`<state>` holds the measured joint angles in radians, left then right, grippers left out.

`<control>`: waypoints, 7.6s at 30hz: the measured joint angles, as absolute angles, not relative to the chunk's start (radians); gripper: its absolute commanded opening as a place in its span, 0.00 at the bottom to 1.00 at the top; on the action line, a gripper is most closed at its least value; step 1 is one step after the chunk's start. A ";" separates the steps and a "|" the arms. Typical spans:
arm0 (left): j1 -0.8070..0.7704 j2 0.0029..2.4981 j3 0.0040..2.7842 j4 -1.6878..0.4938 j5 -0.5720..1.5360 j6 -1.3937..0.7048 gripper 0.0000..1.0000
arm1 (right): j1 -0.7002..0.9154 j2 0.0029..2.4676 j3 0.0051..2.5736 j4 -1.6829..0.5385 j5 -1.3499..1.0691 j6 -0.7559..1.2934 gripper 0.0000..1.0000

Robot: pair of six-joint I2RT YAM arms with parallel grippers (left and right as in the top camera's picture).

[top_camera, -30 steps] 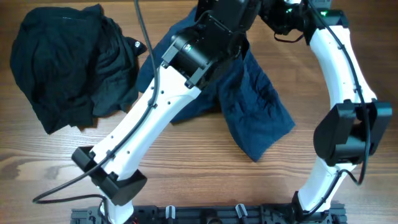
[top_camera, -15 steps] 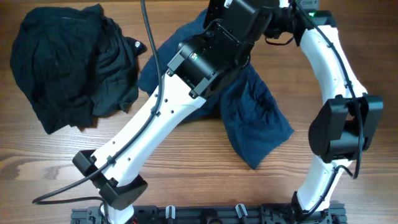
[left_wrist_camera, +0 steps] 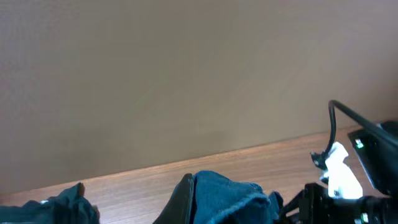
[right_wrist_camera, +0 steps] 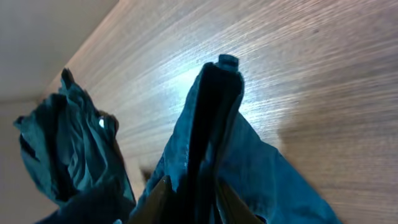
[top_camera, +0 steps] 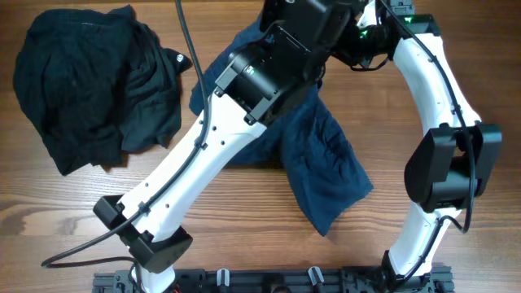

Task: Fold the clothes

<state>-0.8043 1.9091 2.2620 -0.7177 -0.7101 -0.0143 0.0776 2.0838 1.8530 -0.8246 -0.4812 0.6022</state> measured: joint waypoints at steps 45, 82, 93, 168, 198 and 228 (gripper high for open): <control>-0.615 1.874 2.262 -0.809 -0.720 -0.016 0.04 | -0.066 1.645 1.972 -1.175 -0.429 0.187 0.04; -0.574 2.139 2.262 -1.068 -0.741 -0.563 1.00 | -0.056 1.954 2.071 -1.076 -0.081 0.160 0.29; -0.511 2.208 2.263 -1.078 -0.696 -0.468 1.00 | -0.064 2.096 2.094 -0.981 -0.098 0.193 0.86; -0.510 2.188 2.233 -1.369 -0.312 -0.502 0.57 | -0.286 2.295 2.044 -0.955 -0.151 0.112 1.00; -0.523 2.333 2.224 -1.277 -0.113 -0.464 0.10 | -0.228 2.111 1.900 -1.404 0.004 0.160 0.35; -0.523 2.333 2.173 -1.225 -0.113 -0.461 0.11 | -0.324 2.111 1.518 -1.007 -0.043 0.000 0.04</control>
